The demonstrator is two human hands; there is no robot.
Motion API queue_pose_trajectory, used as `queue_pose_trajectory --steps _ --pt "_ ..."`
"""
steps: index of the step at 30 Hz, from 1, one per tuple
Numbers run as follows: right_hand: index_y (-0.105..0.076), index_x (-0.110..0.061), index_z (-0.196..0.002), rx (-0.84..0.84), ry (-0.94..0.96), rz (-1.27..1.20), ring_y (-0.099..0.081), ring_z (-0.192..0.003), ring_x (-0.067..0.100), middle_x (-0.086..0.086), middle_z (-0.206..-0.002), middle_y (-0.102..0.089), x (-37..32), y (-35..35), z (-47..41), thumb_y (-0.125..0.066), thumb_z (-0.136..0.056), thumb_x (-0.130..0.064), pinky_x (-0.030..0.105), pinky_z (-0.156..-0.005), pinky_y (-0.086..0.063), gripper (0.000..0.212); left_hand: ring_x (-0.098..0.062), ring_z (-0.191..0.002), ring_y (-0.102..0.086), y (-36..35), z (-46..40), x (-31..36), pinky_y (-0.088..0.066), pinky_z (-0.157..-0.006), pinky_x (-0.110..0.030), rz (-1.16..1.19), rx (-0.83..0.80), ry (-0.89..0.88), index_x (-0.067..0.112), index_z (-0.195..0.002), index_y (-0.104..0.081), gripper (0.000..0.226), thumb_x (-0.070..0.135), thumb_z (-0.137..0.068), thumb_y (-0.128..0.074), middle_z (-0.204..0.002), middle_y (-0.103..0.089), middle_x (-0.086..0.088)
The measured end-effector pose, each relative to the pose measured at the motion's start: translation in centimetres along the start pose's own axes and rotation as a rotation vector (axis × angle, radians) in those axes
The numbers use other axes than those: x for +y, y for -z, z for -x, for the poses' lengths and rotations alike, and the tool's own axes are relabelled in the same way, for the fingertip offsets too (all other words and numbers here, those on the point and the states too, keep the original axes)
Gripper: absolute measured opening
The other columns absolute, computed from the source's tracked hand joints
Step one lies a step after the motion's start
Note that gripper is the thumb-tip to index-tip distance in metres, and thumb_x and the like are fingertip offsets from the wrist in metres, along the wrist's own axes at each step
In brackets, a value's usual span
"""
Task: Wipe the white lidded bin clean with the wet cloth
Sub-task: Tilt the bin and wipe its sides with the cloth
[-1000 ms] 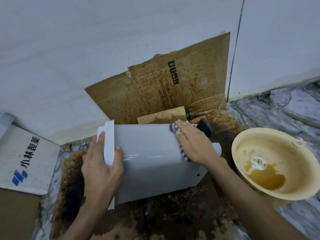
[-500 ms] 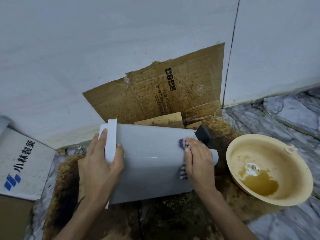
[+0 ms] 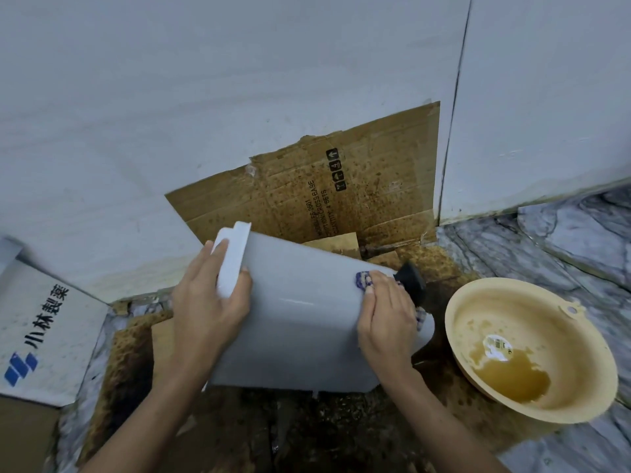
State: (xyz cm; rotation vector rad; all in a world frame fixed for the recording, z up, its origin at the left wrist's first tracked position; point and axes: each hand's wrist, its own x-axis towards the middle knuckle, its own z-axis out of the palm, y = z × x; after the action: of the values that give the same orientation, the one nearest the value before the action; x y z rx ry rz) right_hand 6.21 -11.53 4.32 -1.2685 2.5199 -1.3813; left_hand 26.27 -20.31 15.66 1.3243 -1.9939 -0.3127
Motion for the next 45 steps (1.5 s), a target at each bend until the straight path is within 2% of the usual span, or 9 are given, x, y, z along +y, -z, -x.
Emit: queue_pose_trajectory --steps 4,10,15,18,21,25,29,40,45 --pt "-0.056 -0.011 -0.136 -0.003 -0.052 -0.078 -0.049 -0.132 0.021 0.003 -0.14 -0.058 -0.9 0.8 -0.4 -0.032 -0.101 -0.03 0.041 -0.114 -0.034 0.047 -0.033 -0.134 -0.057 -1.5 -2.4 1.9 -0.038 -0.106 -0.031 -0.04 -0.023 -0.21 0.004 -0.139 -0.064 0.059 0.035 -0.089 -0.058 -0.15 -0.055 -0.019" --pt "-0.045 -0.016 -0.146 0.001 -0.13 -0.291 -0.035 -0.141 0.011 -0.003 -0.15 -0.047 -3.8 2.1 -2.4 -0.024 -0.101 -0.038 0.031 -0.118 -0.022 0.054 -0.034 -0.125 -0.065 -3.2 -4.0 3.5 -0.06 -0.092 -0.048 -0.026 -0.039 -0.61 -0.003 -0.133 -0.066 0.055 0.029 -0.089 -0.06 -0.145 -0.058 -0.021" --pt "-0.056 -0.019 -0.133 0.056 -0.144 -0.435 -0.051 -0.12 0.009 -0.006 -0.128 -0.061 -4.5 3.4 -5.1 -0.032 -0.104 -0.03 0.026 -0.104 -0.036 0.039 -0.032 -0.135 -0.057 -3.5 -4.0 5.0 -0.048 -0.11 -0.047 -0.006 -0.154 -0.866 -0.004 -0.136 -0.064 0.052 0.019 -0.089 -0.065 -0.147 -0.057 -0.019" --pt "-0.065 -0.02 -0.111 -0.006 -0.151 -0.531 -0.059 -0.095 0.006 -0.007 -0.102 -0.067 -4.6 3.9 -5.1 -0.037 -0.105 -0.025 0.029 -0.086 -0.046 0.029 -0.021 -0.146 -0.045 -2.3 -2.9 4.1 -0.034 -0.12 -0.053 0.055 -0.219 -0.754 0.006 -0.146 -0.056 0.063 0.028 -0.089 -0.068 -0.157 -0.048 -0.009" --pt "-0.063 -0.01 -0.094 -0.027 -0.159 -0.584 -0.059 -0.078 0.014 0.005 -0.084 -0.065 -5.4 3.6 -4.7 -0.037 -0.105 -0.024 0.037 -0.072 -0.046 0.032 -0.016 -0.157 -0.02 -1.3 -1.6 3.7 -0.018 -0.124 -0.06 -0.012 -0.233 -0.318 0.028 -0.159 -0.037 0.087 0.066 -0.084 -0.06 -0.169 -0.026 0.009" --pt "-0.061 -0.02 -0.093 -0.096 -0.172 -0.446 -0.058 -0.077 0.012 -0.006 -0.08 -0.062 -5.5 1.9 -3.5 -0.034 -0.105 -0.032 0.034 -0.067 -0.042 0.031 -0.029 -0.148 -0.032 -0.3 -1.7 2.8 -0.034 -0.117 -0.053 0.033 -0.299 0.056 0.046 -0.152 -0.039 0.089 0.079 -0.072 -0.057 -0.163 -0.033 -0.007" --pt "-0.063 -0.021 -0.093 -0.132 -0.229 -0.371 -0.059 -0.08 0.016 -0.002 -0.083 -0.065 -4.5 1.8 -3.5 -0.035 -0.104 -0.033 0.035 -0.07 -0.042 0.033 -0.007 -0.128 -0.042 0.8 -0.3 3.1 -0.037 -0.101 -0.033 0.141 -0.256 0.004 0.041 -0.152 -0.043 0.079 0.06 -0.079 -0.064 -0.144 -0.046 0.015" --pt "-0.057 -0.023 -0.084 -0.02 -0.378 -0.766 -0.059 -0.091 0.018 0.002 -0.092 -0.064 -9.3 2.5 -7.1 -0.034 -0.099 -0.041 0.048 -0.091 -0.052 0.033 0.011 -0.119 -0.05 1.0 -0.9 1.6 -0.043 -0.092 -0.02 0.277 -0.256 -0.029 0.05 -0.14 -0.056 0.066 0.047 -0.08 -0.084 -0.134 -0.057 0.026" --pt "-0.068 -0.022 -0.101 -0.225 -0.178 -0.742 -0.061 -0.086 0.003 -0.006 -0.092 -0.069 -10.1 4.5 -7.3 -0.044 -0.101 -0.036 0.022 -0.078 -0.05 0.028 0.006 -0.123 -0.051 0.7 -0.3 2.2 -0.045 -0.098 -0.025 0.309 -0.245 -0.04 0.048 -0.138 -0.059 0.069 0.062 -0.074 -0.08 -0.134 -0.058 0.024"
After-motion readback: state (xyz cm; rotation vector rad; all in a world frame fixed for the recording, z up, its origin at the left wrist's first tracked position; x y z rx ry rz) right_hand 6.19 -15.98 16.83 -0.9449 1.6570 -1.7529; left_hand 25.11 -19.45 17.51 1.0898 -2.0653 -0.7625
